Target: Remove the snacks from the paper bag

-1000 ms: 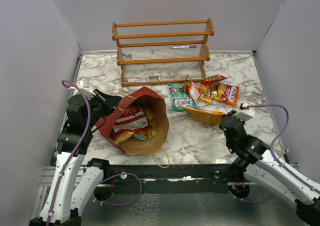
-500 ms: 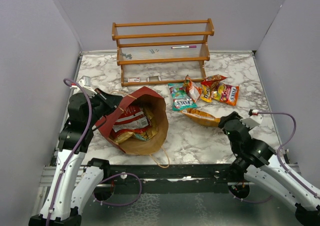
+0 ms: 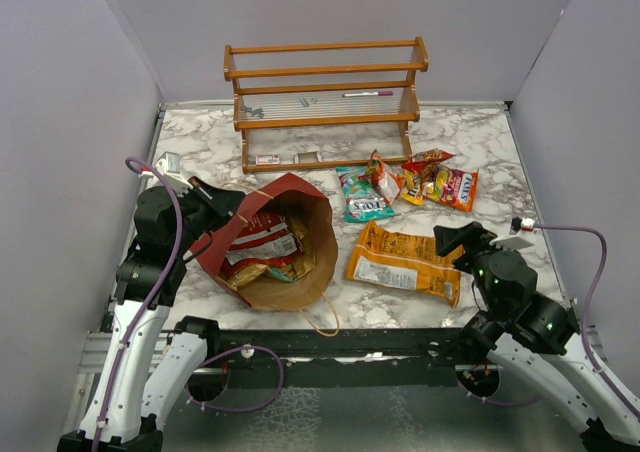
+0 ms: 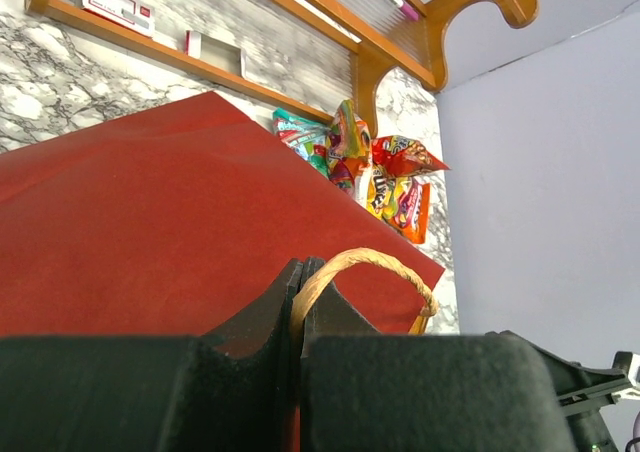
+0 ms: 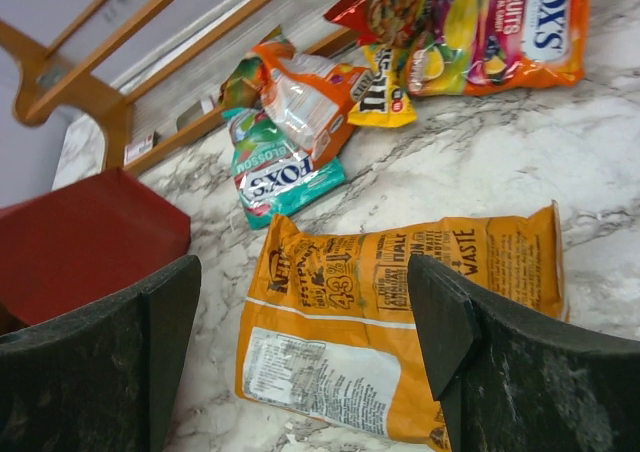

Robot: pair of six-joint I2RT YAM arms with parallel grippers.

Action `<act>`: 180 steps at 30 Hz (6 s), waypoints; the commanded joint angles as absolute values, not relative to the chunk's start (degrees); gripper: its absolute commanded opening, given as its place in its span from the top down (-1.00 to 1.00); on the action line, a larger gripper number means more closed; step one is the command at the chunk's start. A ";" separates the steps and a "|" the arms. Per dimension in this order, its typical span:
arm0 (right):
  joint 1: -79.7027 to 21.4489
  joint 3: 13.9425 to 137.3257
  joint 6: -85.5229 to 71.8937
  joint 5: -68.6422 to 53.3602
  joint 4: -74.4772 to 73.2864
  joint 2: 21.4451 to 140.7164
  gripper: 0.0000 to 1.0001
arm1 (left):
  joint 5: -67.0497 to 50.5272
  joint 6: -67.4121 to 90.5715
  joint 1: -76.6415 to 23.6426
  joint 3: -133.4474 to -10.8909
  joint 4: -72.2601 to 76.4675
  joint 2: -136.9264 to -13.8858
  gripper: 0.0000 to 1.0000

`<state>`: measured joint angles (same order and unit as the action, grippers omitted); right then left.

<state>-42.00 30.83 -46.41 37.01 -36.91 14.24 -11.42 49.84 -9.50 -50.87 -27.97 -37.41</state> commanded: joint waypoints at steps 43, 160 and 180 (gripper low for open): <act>-70.22 38.91 14.22 -3.79 33.97 85.08 -0.05 | -23.45 49.03 -9.40 -47.77 -29.21 -33.51 1.00; -70.31 53.94 16.42 37.30 -10.01 40.52 0.97 | -17.12 48.32 -9.39 -50.44 -31.06 -33.96 1.00; -48.23 38.68 35.02 32.69 -10.37 47.58 0.97 | -17.89 46.45 -9.35 -52.41 -33.14 -33.44 1.00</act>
